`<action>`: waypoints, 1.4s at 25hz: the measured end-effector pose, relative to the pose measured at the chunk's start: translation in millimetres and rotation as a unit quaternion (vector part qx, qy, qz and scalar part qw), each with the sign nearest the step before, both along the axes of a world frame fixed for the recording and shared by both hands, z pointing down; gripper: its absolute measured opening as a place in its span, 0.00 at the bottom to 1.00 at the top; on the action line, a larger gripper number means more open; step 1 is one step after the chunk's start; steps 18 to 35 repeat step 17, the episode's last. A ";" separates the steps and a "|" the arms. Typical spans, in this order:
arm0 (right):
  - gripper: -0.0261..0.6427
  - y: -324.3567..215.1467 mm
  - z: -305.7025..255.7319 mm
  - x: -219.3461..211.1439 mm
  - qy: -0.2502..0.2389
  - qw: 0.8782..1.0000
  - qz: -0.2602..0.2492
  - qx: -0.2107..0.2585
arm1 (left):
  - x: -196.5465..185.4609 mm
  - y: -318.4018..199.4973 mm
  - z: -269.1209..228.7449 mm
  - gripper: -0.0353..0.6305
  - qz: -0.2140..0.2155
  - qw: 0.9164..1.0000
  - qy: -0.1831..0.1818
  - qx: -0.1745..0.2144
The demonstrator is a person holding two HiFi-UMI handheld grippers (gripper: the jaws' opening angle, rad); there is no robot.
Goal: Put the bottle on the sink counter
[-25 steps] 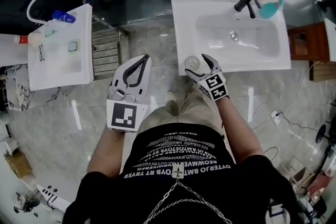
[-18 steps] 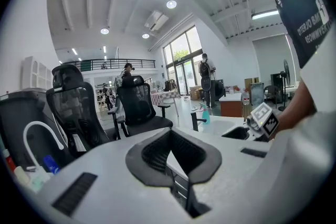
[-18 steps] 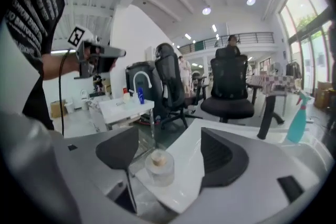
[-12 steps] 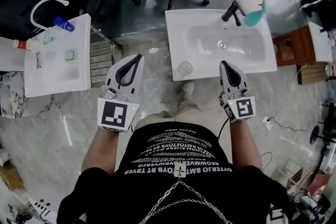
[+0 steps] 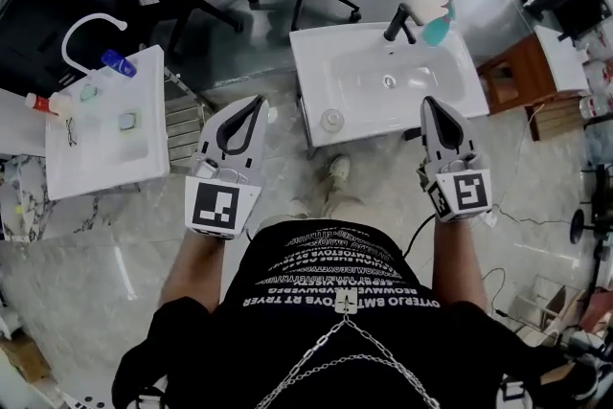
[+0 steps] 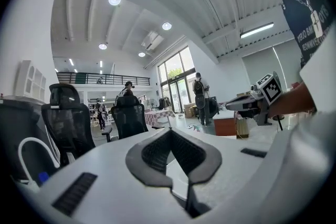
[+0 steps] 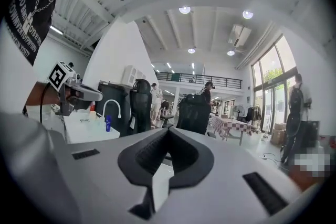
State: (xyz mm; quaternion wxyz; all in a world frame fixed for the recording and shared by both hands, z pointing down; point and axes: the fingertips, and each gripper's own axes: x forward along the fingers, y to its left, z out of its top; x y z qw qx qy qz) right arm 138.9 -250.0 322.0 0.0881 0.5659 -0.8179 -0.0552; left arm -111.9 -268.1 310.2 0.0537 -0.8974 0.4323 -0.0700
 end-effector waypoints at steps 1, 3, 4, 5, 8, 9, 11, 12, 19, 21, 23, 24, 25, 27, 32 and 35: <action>0.03 2.6 -3.8 -2.1 0.002 1.000 -0.001 0.002 | -0.3 1.2 -0.6 0.06 0.000 1.000 0.001 0.000; 0.03 7.0 -8.7 -6.1 0.007 1.000 -0.004 0.004 | 2.3 4.6 -6.1 0.06 0.002 1.000 0.004 0.007; 0.03 9.4 -10.2 -7.5 0.008 1.000 -0.004 0.003 | 4.9 7.4 -9.9 0.06 0.005 1.000 0.005 0.012; 0.03 12.1 -11.2 -8.6 0.010 1.000 -0.003 0.001 | 7.9 10.6 -13.6 0.06 0.009 1.000 0.006 0.017; 0.03 19.2 -10.8 -11.4 0.014 1.000 0.002 -0.010 | 15.0 20.0 -21.1 0.06 0.022 0.999 0.006 0.026; 0.03 20.3 -9.5 -12.2 0.016 1.000 0.004 -0.015 | 16.0 22.2 -22.8 0.06 0.024 0.999 0.006 0.029; 0.03 22.1 -5.7 -13.7 0.019 1.000 0.006 -0.024 | 16.0 25.4 -24.8 0.06 0.026 0.999 0.009 0.031; 0.03 23.4 -3.6 -15.1 0.021 0.999 0.006 -0.027 | 14.9 26.6 -24.6 0.06 0.025 0.999 0.011 0.030; 0.03 29.3 5.0 -26.3 0.031 0.999 -0.001 -0.036 | 4.8 28.3 -16.7 0.06 0.021 1.000 0.010 0.019; 0.03 29.3 5.0 -26.3 0.031 0.999 -0.001 -0.036 | 4.8 28.3 -16.7 0.06 0.021 1.000 0.010 0.019; 0.03 29.3 5.0 -26.3 0.031 0.999 -0.001 -0.036 | 4.8 28.3 -16.7 0.06 0.021 1.000 0.010 0.019; 0.03 29.3 5.0 -26.3 0.031 0.999 -0.001 -0.036 | 4.8 28.3 -16.7 0.06 0.021 1.000 0.010 0.019; 0.03 29.3 5.0 -26.3 0.031 0.999 -0.001 -0.036 | 4.8 28.3 -16.7 0.06 0.021 1.000 0.010 0.019; 0.03 29.3 5.0 -26.3 0.031 0.999 -0.001 -0.036 | 4.8 28.3 -16.7 0.06 0.021 1.000 0.010 0.019; 0.03 29.3 5.0 -26.3 0.031 0.999 -0.001 -0.036 | 4.8 28.3 -16.7 0.06 0.021 1.000 0.010 0.019; 0.03 29.3 5.0 -26.3 0.031 0.999 -0.001 -0.036 | 4.8 28.3 -16.7 0.06 0.021 1.000 0.010 0.019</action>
